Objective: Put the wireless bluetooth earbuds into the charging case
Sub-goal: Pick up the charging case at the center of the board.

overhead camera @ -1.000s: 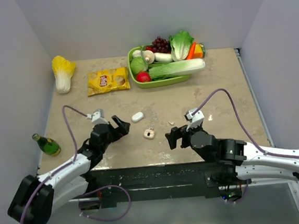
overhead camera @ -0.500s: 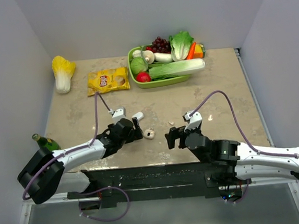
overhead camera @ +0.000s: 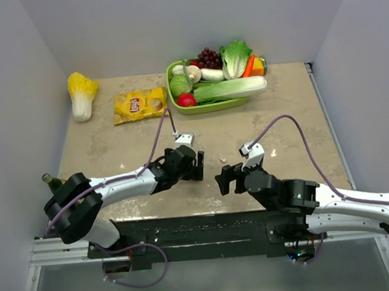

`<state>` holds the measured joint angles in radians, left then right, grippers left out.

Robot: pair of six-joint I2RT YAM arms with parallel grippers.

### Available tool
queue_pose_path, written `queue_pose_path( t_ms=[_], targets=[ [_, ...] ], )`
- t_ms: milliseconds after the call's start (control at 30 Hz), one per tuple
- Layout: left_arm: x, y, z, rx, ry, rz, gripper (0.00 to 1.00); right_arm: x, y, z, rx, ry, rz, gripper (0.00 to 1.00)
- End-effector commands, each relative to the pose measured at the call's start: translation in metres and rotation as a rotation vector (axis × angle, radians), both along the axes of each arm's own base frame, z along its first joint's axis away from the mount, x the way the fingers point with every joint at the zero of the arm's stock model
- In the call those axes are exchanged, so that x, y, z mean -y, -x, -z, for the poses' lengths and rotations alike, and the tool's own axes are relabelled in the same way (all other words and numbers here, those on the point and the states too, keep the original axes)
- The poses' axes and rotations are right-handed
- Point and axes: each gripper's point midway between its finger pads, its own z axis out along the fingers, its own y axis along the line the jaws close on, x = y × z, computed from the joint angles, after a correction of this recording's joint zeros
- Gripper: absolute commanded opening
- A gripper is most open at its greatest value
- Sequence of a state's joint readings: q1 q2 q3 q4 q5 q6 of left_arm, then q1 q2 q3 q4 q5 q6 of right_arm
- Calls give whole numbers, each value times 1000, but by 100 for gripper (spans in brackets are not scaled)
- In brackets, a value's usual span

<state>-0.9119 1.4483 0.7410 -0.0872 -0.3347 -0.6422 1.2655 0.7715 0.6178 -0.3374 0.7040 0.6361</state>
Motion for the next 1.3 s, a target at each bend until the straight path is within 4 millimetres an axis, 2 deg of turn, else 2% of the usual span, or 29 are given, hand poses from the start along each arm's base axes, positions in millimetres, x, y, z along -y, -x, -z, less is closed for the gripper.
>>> queue_pose_path(
  t_ms=[0,233,733,967,1267],
  targets=[
    [9,-5,7,-9,-100,71,95,1,2,-19,5,-51,-3,96],
    [15,-6,13,-8,-156,100,96,5,3,-19,8,-65,-6,96],
    [16,-1,47,-62,-232,105,82,10,4,-18,7,-68,0,96],
    [15,3,51,-77,-245,109,79,10,4,-18,6,-72,3,96],
    [12,11,49,-89,-247,99,82,10,4,-17,4,-69,5,96]
  ],
)
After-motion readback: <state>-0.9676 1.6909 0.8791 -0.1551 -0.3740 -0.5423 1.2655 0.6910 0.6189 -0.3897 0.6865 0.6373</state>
